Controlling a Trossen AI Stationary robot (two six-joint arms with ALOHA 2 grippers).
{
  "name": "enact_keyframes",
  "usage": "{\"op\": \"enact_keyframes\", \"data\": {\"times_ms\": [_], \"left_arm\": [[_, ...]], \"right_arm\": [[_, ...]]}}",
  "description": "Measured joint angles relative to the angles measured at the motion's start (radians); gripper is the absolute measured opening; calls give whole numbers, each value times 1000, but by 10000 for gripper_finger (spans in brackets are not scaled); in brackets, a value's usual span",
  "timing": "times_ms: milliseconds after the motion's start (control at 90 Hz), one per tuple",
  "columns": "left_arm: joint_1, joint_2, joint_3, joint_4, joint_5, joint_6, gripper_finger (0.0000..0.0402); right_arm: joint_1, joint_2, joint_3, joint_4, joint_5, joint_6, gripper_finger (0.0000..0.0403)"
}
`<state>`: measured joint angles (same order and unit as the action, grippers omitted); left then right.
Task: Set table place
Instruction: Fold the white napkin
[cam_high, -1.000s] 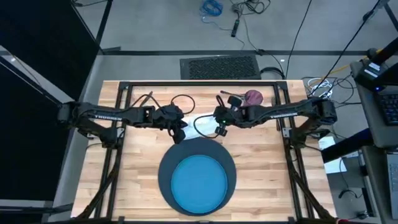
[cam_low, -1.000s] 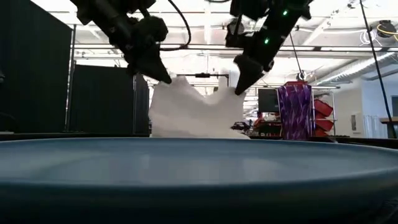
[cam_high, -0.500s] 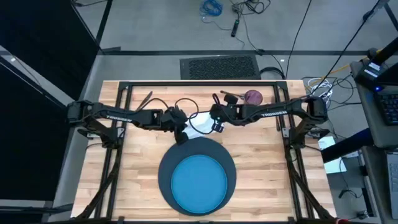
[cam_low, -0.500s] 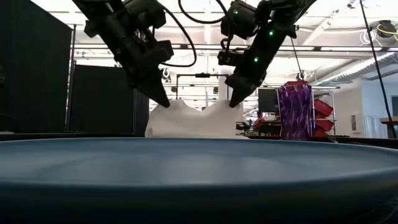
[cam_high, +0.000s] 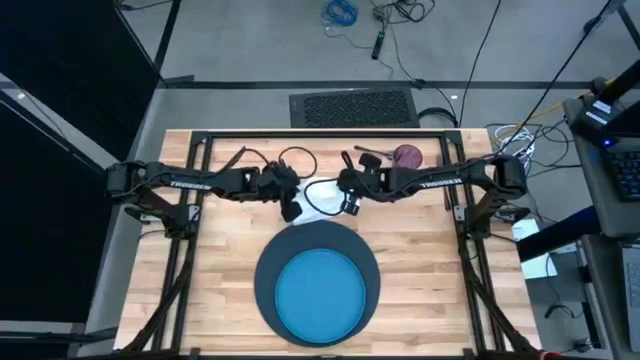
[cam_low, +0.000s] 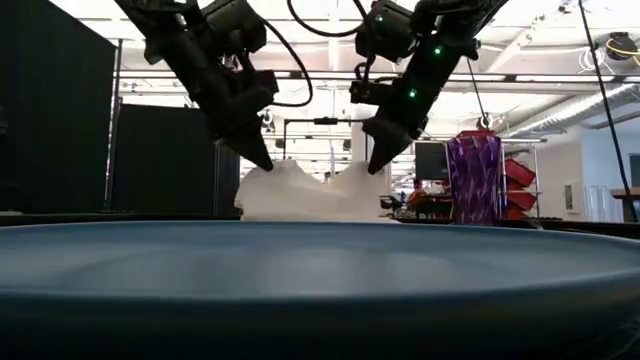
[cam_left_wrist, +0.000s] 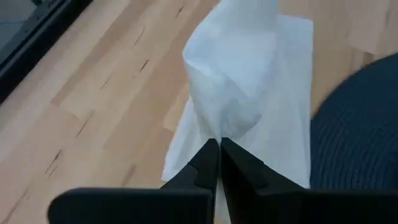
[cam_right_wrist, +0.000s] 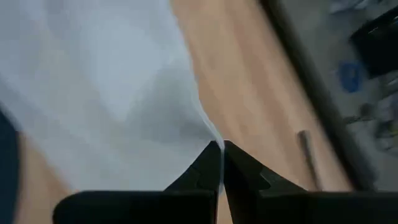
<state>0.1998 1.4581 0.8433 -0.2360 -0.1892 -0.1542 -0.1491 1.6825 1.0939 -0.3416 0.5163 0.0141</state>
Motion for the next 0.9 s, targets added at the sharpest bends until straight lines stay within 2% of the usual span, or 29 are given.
{"op": "enact_keyframes", "data": {"times_ms": [189, 456, 733, 900], "left_arm": [[16, -16, 0, 52, -12, 27, 0], [56, -76, 1, 56, -107, 92, 0], [116, -112, 1, 81, -112, 119, 0], [149, -117, 0, 111, -117, 145, 0]], "right_arm": [[-7, 0, 0, 121, 42, -95, 0], [-73, 0, 0, 119, 42, -112, 0], [-147, -1, 0, 171, 42, -147, 0], [-170, -1, 0, 275, 37, -203, 0]]}}
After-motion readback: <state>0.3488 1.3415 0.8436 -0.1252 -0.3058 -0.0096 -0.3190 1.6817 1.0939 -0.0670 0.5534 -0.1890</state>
